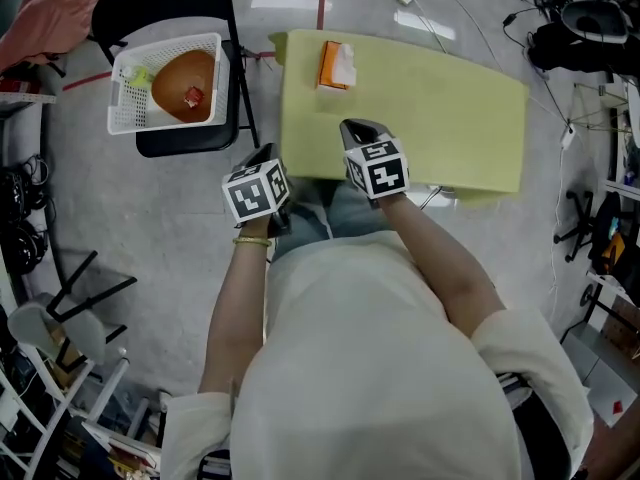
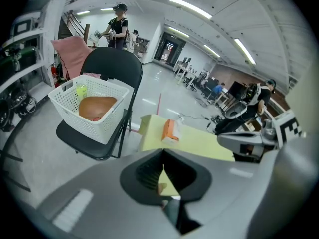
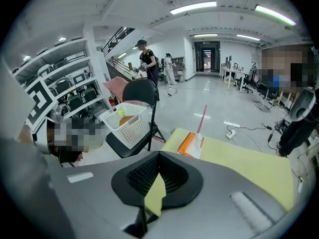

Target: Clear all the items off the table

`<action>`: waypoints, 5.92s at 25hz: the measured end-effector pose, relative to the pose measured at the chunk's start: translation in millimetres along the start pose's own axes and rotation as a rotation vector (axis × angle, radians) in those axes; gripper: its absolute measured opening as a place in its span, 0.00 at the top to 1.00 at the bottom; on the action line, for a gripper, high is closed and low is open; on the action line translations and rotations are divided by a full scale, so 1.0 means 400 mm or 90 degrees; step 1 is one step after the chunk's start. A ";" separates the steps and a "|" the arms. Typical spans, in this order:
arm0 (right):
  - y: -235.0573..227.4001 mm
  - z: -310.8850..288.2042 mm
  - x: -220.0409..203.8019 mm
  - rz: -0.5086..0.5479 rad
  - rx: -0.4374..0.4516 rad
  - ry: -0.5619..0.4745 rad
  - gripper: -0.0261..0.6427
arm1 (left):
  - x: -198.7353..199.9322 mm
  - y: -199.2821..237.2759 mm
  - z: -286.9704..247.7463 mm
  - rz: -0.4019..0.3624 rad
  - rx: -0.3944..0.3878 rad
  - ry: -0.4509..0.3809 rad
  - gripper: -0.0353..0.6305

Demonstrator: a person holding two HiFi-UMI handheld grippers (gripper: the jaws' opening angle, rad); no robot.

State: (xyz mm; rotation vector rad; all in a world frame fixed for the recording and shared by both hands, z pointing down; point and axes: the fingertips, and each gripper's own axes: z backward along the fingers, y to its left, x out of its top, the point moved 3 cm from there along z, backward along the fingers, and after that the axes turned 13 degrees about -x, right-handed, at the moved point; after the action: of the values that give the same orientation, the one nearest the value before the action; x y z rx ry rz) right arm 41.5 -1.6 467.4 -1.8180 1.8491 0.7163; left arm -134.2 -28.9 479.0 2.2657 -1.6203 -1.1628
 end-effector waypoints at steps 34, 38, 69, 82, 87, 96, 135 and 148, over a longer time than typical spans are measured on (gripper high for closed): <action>-0.403 -0.279 -0.045 -0.058 0.036 0.080 0.96 | 0.131 -0.127 -0.578 -0.047 0.024 0.135 0.80; -0.427 -0.314 -0.050 -0.071 0.039 0.089 0.96 | 0.148 -0.124 -0.650 -0.075 0.034 0.144 0.65; -0.506 -0.502 -0.128 -0.167 0.026 0.148 0.96 | 0.074 0.010 -1.003 -0.168 0.088 0.313 0.10; -0.491 -0.489 -0.137 -0.168 0.031 0.149 0.96 | 0.081 -0.008 -0.974 -0.226 0.104 0.300 0.54; -0.485 -0.470 -0.123 -0.161 0.028 0.139 0.96 | 0.091 -0.030 -0.928 -0.235 0.082 0.278 0.56; -0.457 -0.396 -0.088 -0.138 0.028 0.123 0.96 | 0.141 -0.090 -0.814 -0.205 0.054 0.231 0.56; -0.333 -0.090 0.058 0.004 0.087 -0.013 0.96 | 0.203 -0.274 -0.312 -0.129 0.029 0.017 0.56; -0.188 -0.087 0.106 0.018 0.088 -0.025 0.96 | 0.210 -0.156 -0.198 -0.115 0.022 -0.009 0.56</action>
State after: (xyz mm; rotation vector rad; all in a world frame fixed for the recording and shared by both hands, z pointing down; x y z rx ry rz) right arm 116.8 -56.3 462.8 -1.6828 1.8542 0.6123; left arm -25.5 -99.4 459.8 2.4751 -1.4775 -1.2006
